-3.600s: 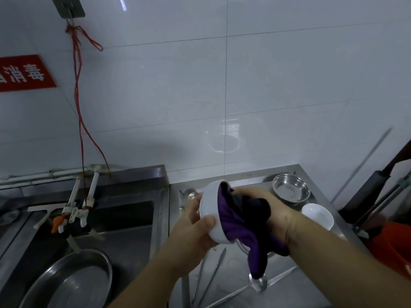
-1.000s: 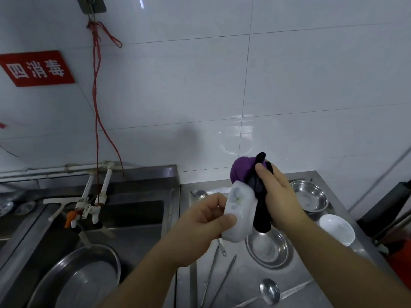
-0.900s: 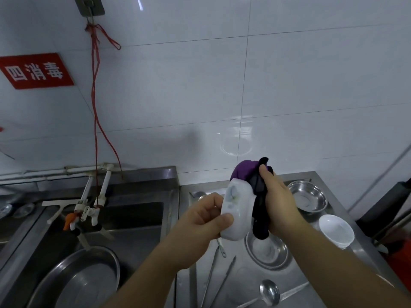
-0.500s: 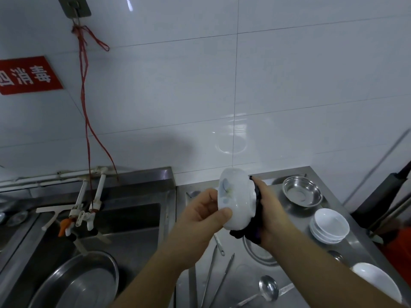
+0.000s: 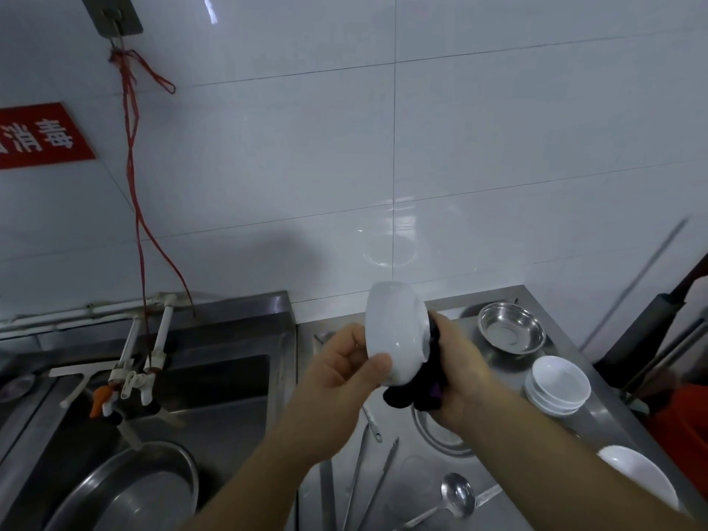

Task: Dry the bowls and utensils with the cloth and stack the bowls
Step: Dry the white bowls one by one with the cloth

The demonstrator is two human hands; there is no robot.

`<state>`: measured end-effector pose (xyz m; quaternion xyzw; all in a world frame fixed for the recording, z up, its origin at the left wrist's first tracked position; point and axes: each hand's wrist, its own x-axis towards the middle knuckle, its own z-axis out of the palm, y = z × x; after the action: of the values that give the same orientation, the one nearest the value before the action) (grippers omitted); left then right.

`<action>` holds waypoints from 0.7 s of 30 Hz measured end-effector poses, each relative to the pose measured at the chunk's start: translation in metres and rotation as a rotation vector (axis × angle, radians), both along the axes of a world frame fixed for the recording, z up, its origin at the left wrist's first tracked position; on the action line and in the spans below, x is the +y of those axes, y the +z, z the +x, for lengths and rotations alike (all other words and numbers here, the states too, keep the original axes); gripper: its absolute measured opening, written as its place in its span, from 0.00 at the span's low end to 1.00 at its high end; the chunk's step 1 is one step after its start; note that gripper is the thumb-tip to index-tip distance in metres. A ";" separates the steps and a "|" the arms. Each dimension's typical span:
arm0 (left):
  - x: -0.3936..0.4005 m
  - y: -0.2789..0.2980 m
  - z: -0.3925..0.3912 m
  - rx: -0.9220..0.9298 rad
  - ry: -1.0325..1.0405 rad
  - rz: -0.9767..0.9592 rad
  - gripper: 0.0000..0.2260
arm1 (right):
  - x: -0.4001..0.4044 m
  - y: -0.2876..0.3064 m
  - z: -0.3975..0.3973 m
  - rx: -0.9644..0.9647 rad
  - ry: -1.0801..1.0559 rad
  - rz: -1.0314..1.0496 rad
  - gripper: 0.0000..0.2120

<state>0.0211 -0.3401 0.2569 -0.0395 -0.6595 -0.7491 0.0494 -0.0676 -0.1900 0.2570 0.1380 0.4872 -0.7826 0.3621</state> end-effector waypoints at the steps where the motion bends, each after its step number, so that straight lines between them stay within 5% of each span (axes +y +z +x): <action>1: 0.003 -0.003 0.001 0.031 -0.005 -0.052 0.13 | -0.001 -0.002 0.004 -0.002 0.003 -0.029 0.17; 7: 0.002 -0.001 0.004 0.035 -0.076 -0.156 0.16 | 0.002 -0.003 0.005 -0.050 -0.061 -0.068 0.17; 13: -0.008 0.018 -0.007 -0.257 -0.024 0.263 0.20 | 0.008 0.000 -0.005 0.067 -0.181 0.187 0.24; 17: -0.002 0.011 -0.003 -0.131 -0.093 0.117 0.14 | 0.003 -0.003 -0.001 0.067 -0.249 0.182 0.18; 21: 0.008 -0.001 -0.005 -0.071 0.060 -0.030 0.13 | -0.008 -0.006 0.010 0.149 -0.347 0.171 0.12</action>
<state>0.0158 -0.3317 0.2560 0.0060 -0.6729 -0.7382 0.0479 -0.0577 -0.1981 0.2510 0.1920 0.5460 -0.7971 0.1719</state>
